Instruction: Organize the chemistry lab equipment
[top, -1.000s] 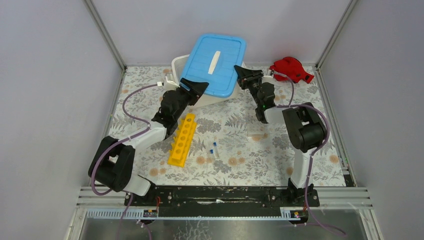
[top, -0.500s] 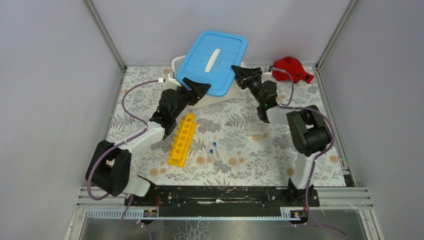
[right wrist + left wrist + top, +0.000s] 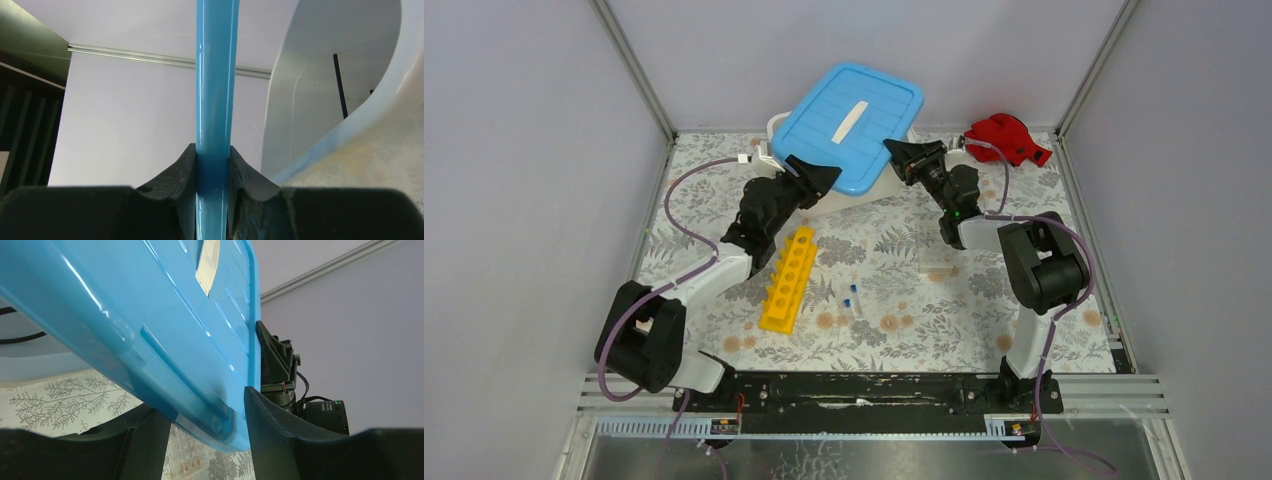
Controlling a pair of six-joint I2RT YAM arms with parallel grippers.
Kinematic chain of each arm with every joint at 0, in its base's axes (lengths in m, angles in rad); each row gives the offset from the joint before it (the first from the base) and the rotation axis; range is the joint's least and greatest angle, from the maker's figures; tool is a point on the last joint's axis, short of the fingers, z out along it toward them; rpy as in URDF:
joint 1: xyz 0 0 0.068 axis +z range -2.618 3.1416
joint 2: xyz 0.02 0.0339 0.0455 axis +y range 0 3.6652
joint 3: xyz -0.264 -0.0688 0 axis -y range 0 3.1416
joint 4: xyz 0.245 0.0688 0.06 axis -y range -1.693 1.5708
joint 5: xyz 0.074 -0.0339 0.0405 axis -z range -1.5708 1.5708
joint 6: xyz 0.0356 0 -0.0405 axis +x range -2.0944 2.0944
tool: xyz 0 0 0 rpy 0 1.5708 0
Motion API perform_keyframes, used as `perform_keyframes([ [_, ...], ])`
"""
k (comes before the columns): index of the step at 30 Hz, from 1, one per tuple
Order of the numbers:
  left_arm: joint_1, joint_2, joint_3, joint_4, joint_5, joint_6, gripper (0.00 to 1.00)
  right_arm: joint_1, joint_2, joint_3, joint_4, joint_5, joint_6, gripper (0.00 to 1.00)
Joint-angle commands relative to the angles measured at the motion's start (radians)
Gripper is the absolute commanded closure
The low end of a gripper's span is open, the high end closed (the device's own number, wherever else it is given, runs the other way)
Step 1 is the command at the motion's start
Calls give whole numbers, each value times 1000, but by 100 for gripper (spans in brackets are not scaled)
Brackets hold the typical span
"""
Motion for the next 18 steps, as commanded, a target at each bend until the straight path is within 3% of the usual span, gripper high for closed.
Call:
perform_keyframes([
  [1,6,-26,6,165,13,43,42,21,-43,-20,35,-165,-37,100],
  [11,24,-9,-62,311,29,33,54,22,-19,-76,96,-200,4,100],
  [18,43,4,-93,400,65,30,78,23,-18,-91,88,-207,-9,100],
])
